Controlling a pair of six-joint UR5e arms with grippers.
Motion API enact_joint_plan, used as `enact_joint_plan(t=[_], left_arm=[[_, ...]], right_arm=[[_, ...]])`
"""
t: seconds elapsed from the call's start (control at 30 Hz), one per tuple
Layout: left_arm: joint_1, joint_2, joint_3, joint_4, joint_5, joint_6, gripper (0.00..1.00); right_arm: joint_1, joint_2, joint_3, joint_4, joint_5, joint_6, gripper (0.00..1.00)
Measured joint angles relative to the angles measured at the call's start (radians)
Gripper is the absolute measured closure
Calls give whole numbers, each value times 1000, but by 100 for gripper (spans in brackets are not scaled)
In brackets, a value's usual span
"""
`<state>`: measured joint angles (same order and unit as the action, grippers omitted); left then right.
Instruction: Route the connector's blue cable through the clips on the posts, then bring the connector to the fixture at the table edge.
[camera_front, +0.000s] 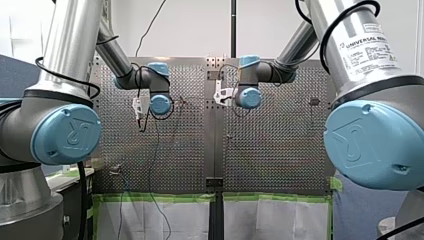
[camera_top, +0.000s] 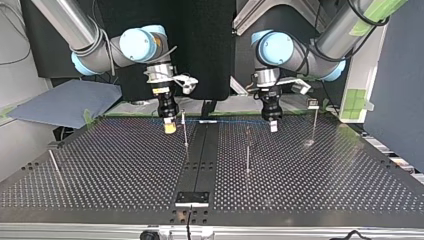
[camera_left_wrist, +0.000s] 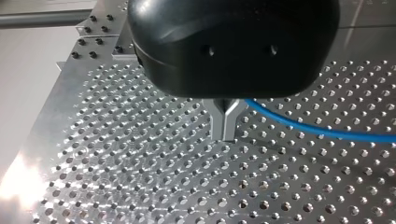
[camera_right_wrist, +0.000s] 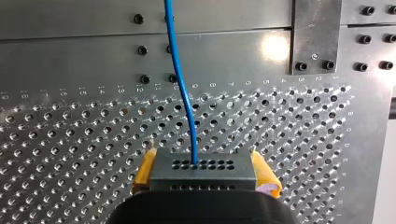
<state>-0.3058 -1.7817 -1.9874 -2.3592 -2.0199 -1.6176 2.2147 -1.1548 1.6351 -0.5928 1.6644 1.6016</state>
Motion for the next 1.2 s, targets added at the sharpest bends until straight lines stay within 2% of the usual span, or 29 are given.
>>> enact_joint_plan(t=[0.43, 1.03, 1.2], left_arm=[[37, -22, 23, 2, 49, -14, 100], [58, -45, 90, -9, 93, -33, 100], [62, -71, 111, -30, 111, -34, 100]], right_arm=[[-11, 14, -4, -13, -16, 10, 100], [-43, 21, -25, -22, -29, 17, 100], [-53, 25, -27, -23, -34, 17, 100]])
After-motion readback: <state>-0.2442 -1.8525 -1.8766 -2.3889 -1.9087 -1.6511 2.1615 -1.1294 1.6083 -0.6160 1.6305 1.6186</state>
